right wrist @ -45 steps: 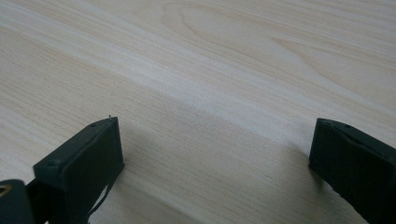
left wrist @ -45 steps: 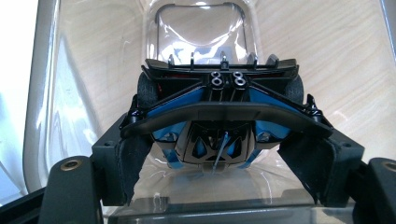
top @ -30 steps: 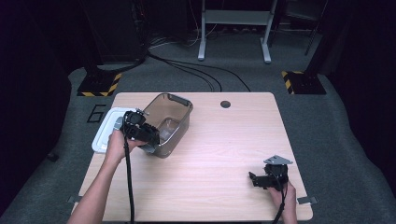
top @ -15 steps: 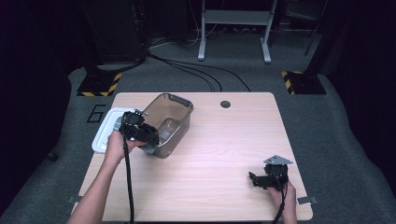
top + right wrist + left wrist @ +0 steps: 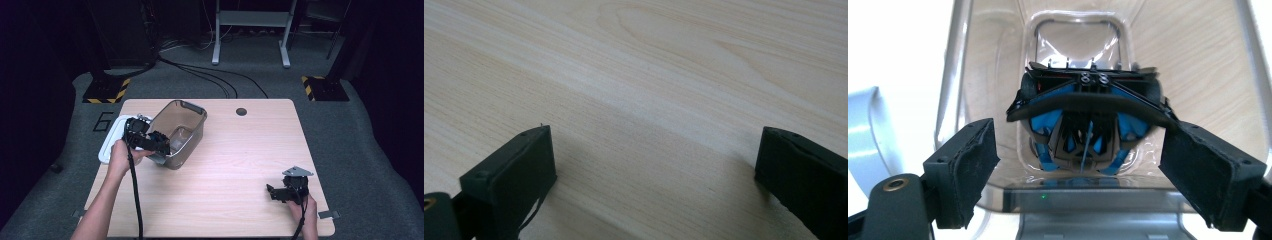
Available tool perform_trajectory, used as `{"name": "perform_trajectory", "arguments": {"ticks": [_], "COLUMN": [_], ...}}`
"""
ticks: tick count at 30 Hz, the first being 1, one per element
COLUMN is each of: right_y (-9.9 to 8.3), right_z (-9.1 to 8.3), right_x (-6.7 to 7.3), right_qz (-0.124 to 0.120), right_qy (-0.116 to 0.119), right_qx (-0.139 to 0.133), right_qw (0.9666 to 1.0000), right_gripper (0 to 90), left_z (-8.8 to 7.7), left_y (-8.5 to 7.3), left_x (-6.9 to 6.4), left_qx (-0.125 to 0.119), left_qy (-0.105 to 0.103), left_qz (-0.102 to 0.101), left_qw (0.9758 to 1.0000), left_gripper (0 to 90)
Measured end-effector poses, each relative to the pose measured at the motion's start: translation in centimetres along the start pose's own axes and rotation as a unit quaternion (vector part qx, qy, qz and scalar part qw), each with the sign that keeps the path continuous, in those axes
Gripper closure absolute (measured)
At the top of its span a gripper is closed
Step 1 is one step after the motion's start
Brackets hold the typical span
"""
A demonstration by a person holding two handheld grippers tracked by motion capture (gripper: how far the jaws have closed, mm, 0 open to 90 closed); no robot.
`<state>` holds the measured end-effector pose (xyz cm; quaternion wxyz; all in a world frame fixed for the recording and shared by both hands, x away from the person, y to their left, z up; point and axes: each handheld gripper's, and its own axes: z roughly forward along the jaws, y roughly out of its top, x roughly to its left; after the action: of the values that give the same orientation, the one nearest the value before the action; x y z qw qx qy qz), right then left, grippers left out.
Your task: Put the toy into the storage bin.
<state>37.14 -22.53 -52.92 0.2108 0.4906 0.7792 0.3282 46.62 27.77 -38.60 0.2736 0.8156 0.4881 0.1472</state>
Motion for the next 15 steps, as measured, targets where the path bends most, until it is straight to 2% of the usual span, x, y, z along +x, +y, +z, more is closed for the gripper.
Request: {"name": "perform_trajectory", "arguments": {"ticks": [7,11,15], "right_y": [0.0,0.0,0.0], "right_z": [0.0,0.0,0.0], "right_x": [0.0,0.0,0.0], "right_qz": [-0.001,-0.001,-0.001], "right_qy": [-0.001,-0.001,0.000], "right_qx": [0.000,0.000,0.000], "right_qw": [1.0000,1.0000,1.0000], "right_gripper": [1.7,1.7,1.7], "left_z": [-2.6,-3.7,-4.1], "left_y": [-0.5,-1.3,-2.2], "left_x": [0.7,1.8,3.2], "left_qx": [-0.042,-0.057,-0.076], "left_qy": [0.001,0.016,0.038], "left_qz": [-0.002,-0.014,-0.034], "left_qw": [0.9991,0.9981,0.9958], "left_gripper": [12.6,11.2,9.6]}}
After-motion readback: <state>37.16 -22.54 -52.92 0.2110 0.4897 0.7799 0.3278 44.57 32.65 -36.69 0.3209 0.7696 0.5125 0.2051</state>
